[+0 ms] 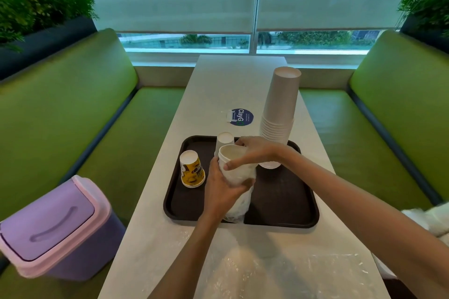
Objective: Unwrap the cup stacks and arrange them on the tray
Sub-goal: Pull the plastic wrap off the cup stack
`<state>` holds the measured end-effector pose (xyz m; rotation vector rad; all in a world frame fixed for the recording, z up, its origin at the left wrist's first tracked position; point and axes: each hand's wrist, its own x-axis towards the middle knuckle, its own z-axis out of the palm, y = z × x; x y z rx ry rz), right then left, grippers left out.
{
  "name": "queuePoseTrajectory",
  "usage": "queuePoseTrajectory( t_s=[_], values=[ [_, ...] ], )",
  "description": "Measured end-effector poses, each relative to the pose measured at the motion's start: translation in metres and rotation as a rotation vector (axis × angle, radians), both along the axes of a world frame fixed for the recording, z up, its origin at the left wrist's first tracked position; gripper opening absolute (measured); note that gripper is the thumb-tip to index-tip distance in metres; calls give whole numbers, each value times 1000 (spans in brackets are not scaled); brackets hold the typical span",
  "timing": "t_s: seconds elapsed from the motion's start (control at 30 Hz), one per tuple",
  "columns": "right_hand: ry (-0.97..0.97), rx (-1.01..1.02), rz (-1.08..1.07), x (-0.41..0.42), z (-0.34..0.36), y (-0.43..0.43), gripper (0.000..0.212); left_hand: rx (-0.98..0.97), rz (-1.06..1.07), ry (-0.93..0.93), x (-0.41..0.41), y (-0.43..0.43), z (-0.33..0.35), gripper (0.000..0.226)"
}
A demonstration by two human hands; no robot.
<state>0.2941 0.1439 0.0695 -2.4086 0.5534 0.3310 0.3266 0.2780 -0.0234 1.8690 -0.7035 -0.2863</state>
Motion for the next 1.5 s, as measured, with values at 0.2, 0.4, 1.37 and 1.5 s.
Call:
queuePoseTrajectory(
  t_s=[0.2, 0.4, 1.37, 1.5],
  values=[
    [22, -45, 8, -4, 27, -2, 64, 39, -76, 46, 2, 6, 31, 92],
    [67, 139, 54, -14, 52, -9, 72, 70, -196, 127, 2, 16, 46, 88],
    [-95, -13, -56, -38, 78, -9, 55, 95, -370, 263, -17, 30, 43, 98],
    [-144, 8, -87, -41, 88, -17, 55, 119, -350, 269, -23, 37, 31, 111]
  ],
)
